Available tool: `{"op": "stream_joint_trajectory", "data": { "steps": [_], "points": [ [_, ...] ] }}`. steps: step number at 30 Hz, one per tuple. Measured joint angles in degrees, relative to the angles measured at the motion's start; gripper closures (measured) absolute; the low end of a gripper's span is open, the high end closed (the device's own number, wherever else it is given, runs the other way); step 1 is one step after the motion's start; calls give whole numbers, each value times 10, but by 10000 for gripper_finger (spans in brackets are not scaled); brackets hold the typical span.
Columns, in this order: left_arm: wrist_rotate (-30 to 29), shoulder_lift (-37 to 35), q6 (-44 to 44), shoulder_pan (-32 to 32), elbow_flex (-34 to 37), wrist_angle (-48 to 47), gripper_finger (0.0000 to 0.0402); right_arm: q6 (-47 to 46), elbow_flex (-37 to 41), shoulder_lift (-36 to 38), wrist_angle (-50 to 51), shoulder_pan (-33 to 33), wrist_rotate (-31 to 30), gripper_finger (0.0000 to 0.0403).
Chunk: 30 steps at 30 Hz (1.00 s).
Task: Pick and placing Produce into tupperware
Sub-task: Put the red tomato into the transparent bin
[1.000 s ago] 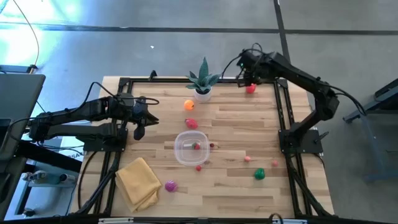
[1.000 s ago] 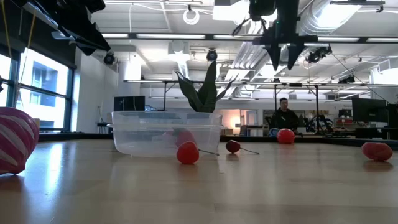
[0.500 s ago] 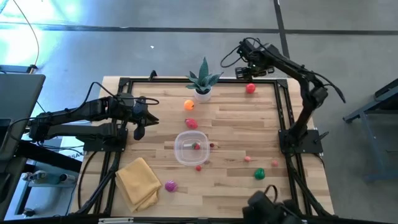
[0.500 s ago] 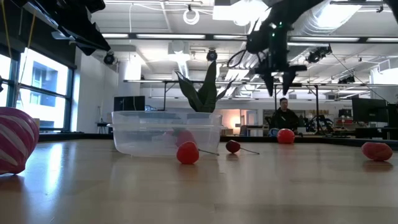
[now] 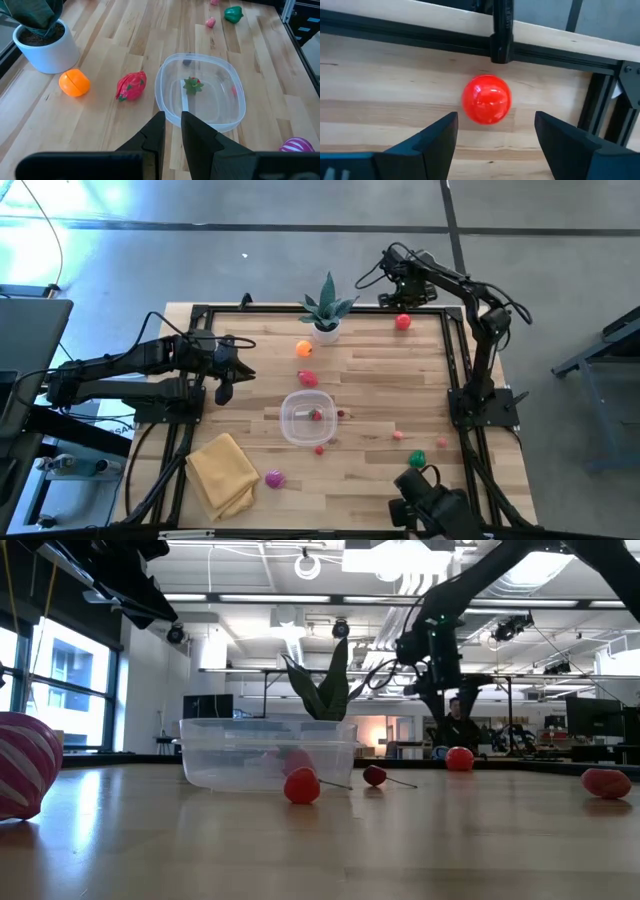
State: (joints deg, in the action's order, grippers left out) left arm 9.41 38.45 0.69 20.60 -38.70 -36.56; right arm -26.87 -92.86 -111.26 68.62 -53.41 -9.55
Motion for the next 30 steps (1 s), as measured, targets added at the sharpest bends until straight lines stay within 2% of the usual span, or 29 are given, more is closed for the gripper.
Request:
{"op": "stream_joint_trajectory", "data": {
  "steps": [4,13,30],
  "points": [
    [0,0,0,0,0,0,348,0,2,0,-2,0,16,146],
    [0,0,0,0,0,0,348,17,101,5,-98,-13,37,146],
    [0,0,0,0,0,0,348,19,193,14,-217,-35,73,145]
  ]
}}
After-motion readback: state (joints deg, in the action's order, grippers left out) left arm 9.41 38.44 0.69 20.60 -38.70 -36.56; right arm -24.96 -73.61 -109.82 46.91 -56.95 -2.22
